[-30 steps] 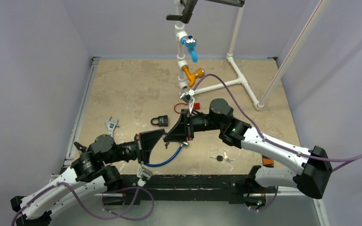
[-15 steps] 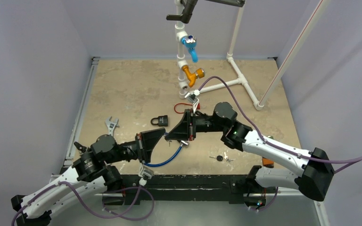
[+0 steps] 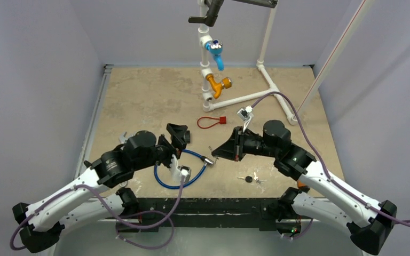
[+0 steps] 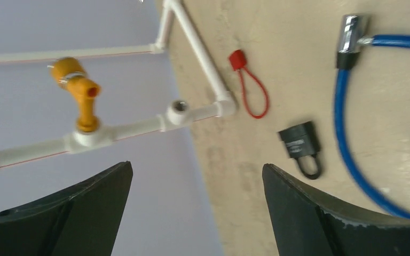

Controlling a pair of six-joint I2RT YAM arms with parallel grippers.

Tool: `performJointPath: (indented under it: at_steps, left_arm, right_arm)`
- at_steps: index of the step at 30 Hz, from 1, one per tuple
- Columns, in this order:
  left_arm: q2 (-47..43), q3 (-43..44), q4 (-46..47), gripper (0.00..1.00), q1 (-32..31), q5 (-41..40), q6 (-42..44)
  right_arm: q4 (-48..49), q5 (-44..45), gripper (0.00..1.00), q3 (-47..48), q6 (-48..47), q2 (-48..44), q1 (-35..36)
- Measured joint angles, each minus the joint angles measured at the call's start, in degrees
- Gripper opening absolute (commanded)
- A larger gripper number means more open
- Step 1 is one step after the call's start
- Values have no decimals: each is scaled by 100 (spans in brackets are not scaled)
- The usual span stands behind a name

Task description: Unlock with the key

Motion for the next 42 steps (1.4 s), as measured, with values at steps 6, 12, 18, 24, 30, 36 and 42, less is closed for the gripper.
performJointPath:
  at_steps: [6, 12, 18, 24, 30, 36, 42]
  left_arm:
    - [1191, 153, -728, 94, 177, 533, -1521]
    - [2428, 173, -822, 93, 245, 1067, -2330]
    - [3018, 87, -20, 88, 271, 1394, -2238]
    - [4382, 485, -20, 79, 584, 1950, -1899]
    - [5342, 957, -177, 71, 940, 2212, -1598]
    - [6017, 1657, -623, 54, 1012, 2396, -1401]
    - [6365, 1766, -798, 33, 1003, 2463, -1080]
  right_arm:
    - [-1248, 625, 0, -66, -269, -682, -4]
    - [-1969, 1093, 0, -103, -315, -1362, -11]
    - [-2271, 1362, 0, -339, -291, -1897, -9]
    - [-2472, 1552, 0, -345, -315, -1996, -11]
    - [-2835, 1722, 0, -149, -422, -1958, -11]
    - [-3058, 1858, 0, 350, -507, -1963, -11]
    - [-3316, 1996, 0, 837, -625, -1880, -11]
